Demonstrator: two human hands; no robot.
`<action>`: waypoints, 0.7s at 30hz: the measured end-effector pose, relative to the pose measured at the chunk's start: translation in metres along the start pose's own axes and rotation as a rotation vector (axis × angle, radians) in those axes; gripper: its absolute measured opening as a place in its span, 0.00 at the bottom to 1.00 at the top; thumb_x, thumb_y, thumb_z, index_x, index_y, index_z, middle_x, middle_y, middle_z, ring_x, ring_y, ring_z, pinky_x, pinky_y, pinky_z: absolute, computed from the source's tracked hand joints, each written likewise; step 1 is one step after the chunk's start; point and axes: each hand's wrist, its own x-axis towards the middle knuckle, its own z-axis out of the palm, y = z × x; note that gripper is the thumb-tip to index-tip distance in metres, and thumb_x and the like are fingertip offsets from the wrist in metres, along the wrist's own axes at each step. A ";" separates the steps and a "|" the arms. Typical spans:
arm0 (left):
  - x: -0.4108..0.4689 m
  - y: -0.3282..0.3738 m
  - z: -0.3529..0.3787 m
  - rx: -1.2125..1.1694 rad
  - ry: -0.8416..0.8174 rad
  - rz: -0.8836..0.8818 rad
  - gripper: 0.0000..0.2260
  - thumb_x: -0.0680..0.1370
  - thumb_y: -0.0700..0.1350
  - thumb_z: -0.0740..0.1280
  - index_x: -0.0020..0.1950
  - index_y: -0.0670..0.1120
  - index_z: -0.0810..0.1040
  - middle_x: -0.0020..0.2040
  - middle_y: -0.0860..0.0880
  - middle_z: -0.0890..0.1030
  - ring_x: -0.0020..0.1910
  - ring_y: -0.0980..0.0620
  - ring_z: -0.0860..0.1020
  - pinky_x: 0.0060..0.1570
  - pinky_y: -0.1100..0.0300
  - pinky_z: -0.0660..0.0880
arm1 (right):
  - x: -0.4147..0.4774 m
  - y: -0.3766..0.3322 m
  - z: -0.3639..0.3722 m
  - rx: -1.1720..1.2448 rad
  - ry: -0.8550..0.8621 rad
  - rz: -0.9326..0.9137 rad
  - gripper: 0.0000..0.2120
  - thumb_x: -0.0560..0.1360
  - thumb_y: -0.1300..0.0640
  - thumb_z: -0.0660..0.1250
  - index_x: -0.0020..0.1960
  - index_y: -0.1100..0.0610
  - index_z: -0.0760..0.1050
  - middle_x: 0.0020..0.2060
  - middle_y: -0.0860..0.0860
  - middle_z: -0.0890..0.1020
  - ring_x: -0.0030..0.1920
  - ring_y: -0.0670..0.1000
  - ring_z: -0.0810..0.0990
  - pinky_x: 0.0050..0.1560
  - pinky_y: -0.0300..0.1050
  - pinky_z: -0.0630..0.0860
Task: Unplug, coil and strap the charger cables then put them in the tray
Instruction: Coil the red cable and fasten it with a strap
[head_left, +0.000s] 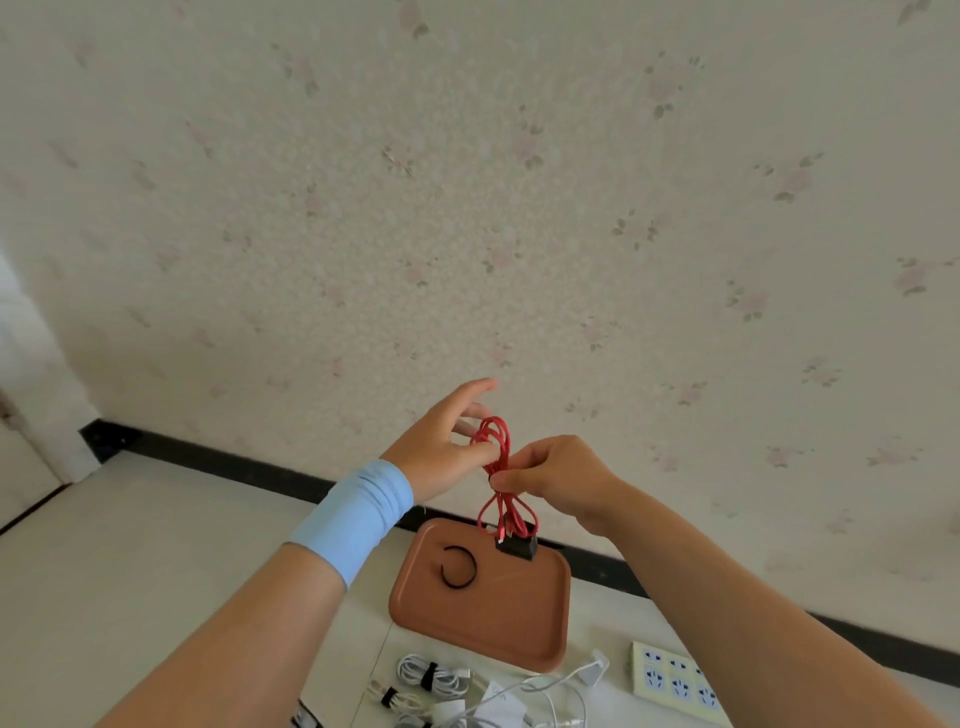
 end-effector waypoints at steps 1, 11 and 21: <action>-0.002 -0.003 0.001 0.053 -0.032 0.020 0.27 0.77 0.47 0.69 0.73 0.61 0.66 0.62 0.59 0.74 0.59 0.62 0.74 0.58 0.65 0.71 | 0.002 0.001 0.005 -0.028 -0.015 -0.006 0.05 0.69 0.58 0.80 0.43 0.57 0.87 0.40 0.49 0.88 0.44 0.44 0.85 0.47 0.35 0.75; -0.009 -0.031 -0.005 0.167 0.126 0.018 0.03 0.77 0.42 0.70 0.49 0.48 0.82 0.42 0.59 0.79 0.36 0.62 0.77 0.28 0.76 0.69 | 0.008 0.036 0.055 -0.102 -0.234 -0.077 0.16 0.71 0.57 0.78 0.57 0.52 0.80 0.52 0.50 0.86 0.55 0.49 0.84 0.59 0.43 0.80; -0.015 -0.111 0.025 0.431 -0.168 -0.186 0.05 0.73 0.42 0.74 0.45 0.50 0.81 0.43 0.56 0.81 0.45 0.56 0.81 0.48 0.62 0.77 | 0.003 0.152 0.077 -0.194 -0.173 0.120 0.07 0.71 0.67 0.74 0.47 0.59 0.80 0.37 0.49 0.83 0.37 0.42 0.80 0.42 0.33 0.77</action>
